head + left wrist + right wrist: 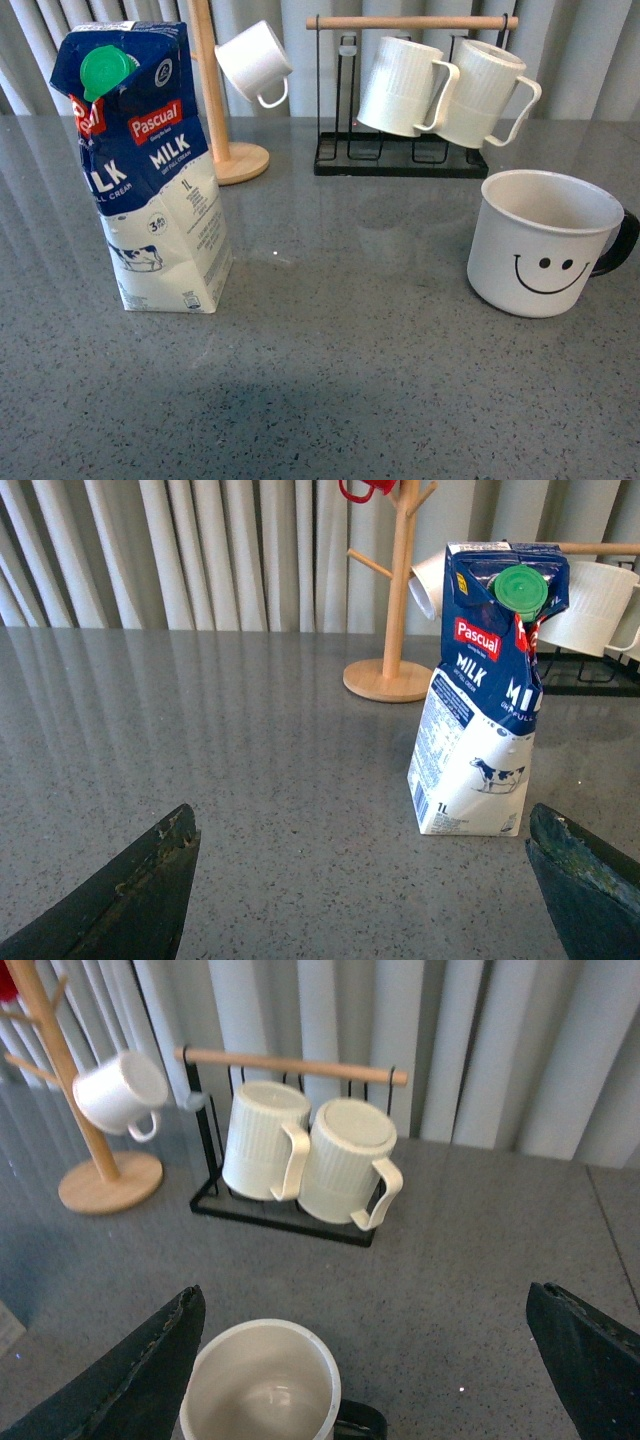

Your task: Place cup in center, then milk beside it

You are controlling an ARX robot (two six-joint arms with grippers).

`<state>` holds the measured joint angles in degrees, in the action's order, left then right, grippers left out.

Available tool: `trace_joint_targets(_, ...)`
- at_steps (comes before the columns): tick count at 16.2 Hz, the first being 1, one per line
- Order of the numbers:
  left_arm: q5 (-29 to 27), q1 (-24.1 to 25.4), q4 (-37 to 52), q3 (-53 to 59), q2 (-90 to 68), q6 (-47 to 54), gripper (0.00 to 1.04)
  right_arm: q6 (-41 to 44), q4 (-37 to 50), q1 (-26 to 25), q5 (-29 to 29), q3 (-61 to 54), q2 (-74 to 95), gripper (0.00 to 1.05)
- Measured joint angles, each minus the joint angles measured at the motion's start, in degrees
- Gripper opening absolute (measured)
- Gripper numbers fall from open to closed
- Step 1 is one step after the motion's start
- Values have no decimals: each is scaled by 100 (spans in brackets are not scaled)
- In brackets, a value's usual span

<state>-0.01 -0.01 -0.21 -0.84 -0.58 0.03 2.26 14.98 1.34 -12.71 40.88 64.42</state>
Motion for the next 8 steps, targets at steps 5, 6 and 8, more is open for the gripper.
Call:
trace_joint_targets(5,0,0,-2,0,0,0,98,942,-2094,205,-122,1993,2194,98)
trace_joint_targets(6,0,0,0,0,0,0,98,1062,-2253,212,-61,2124,2511,98)
trace_joint_targets(8,2,0,-2,0,0,0,98,1351,-2459,254,48,2312,3073,98)
